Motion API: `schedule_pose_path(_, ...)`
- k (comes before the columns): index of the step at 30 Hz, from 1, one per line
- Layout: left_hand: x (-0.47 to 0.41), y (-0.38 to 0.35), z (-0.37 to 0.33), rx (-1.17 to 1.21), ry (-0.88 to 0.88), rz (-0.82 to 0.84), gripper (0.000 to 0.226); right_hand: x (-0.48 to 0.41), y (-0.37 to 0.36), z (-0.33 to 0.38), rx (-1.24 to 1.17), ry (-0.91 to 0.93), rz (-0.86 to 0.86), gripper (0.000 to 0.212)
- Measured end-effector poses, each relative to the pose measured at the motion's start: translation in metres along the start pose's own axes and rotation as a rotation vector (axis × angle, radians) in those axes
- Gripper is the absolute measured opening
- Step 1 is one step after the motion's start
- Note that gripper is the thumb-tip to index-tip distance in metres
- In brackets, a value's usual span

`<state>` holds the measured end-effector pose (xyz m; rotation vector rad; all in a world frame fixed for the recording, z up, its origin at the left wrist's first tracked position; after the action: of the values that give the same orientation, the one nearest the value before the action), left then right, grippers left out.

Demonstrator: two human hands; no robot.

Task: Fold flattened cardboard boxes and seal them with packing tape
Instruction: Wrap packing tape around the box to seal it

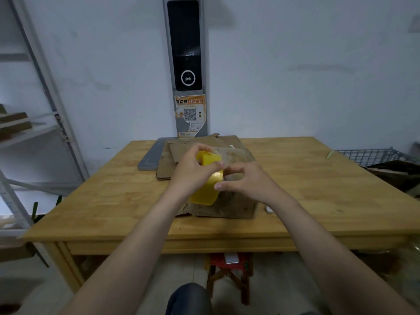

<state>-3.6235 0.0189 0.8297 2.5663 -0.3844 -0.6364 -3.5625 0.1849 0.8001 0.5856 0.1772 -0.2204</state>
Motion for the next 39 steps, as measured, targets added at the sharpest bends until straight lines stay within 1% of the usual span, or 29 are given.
schedule_pose_path(3,0.009,-0.002,-0.014,0.042,-0.031,0.003,0.022,0.014,0.014,0.015,-0.23,0.0,-0.055,0.028)
schedule_pose_path(4,0.012,-0.004,-0.018,0.053,-0.035,0.015,0.019,0.019,0.022,0.018,-0.296,0.001,-0.106,0.02)
schedule_pose_path(6,0.016,-0.011,-0.02,0.086,-0.024,0.044,0.014,0.025,0.032,0.023,-0.343,0.007,-0.184,0.017)
schedule_pose_path(10,0.023,-0.022,-0.026,0.245,0.024,0.038,0.014,0.038,0.029,0.025,-0.381,-0.053,-0.128,0.034)
schedule_pose_path(12,0.022,-0.025,-0.028,0.249,0.04,0.056,0.017,0.045,0.029,0.023,-0.36,-0.052,-0.122,0.041)
schedule_pose_path(15,0.023,-0.029,-0.034,0.136,0.011,0.065,0.013,0.046,0.023,0.02,-0.336,-0.047,-0.08,0.051)
schedule_pose_path(18,0.021,-0.03,-0.034,-0.134,-0.008,0.014,0.007,0.042,0.014,0.015,-0.325,-0.046,-0.082,0.059)
schedule_pose_path(19,0.02,-0.027,-0.034,-0.182,-0.012,-0.019,0.01,0.04,0.012,0.015,-0.318,-0.033,-0.097,0.059)
schedule_pose_path(20,0.019,-0.025,-0.032,-0.182,-0.021,-0.044,0.011,0.039,0.012,0.015,-0.306,-0.019,-0.113,0.058)
schedule_pose_path(22,0.015,-0.023,-0.026,-0.128,-0.046,-0.082,0.006,0.037,0.013,0.018,-0.263,0.003,-0.143,0.051)
schedule_pose_path(24,0.016,-0.023,-0.018,-0.127,-0.055,-0.114,0.015,0.037,0.016,0.023,-0.193,0.044,-0.15,0.045)
schedule_pose_path(27,0.017,-0.028,-0.008,-0.125,-0.025,-0.089,0.015,0.039,0.017,0.025,-0.06,0.095,-0.065,0.037)
schedule_pose_path(30,0.011,-0.026,0.004,-0.173,0.005,-0.093,0.01,0.041,0.016,0.016,0.049,0.037,-0.025,0.039)
schedule_pose_path(33,0.001,-0.026,0.02,-0.229,0.066,-0.012,0.013,0.039,0.014,0.001,0.079,0.001,0.03,0.045)
schedule_pose_path(35,0.0,-0.029,0.027,-0.152,0.126,0.059,0.018,0.038,0.016,-0.005,0.105,0.004,0.065,0.051)
schedule_pose_path(37,0.003,-0.033,0.033,-0.073,0.212,0.138,0.028,0.038,0.019,-0.009,0.18,0.028,0.082,0.063)
schedule_pose_path(39,0.008,-0.037,0.038,-0.038,0.273,0.25,0.026,0.04,0.021,-0.011,0.235,0.064,0.106,0.071)
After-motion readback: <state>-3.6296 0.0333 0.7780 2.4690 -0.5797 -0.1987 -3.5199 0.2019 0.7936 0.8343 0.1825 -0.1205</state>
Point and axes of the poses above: each hand's wrist, its own x-axis away from the middle knuckle, its own y-axis out of the back of the hand, z = x × y, the point moved 4 cm from there along -x, towards the middle knuckle, and after that the axes turned 7 degrees about -x, right-handed, at the moved point
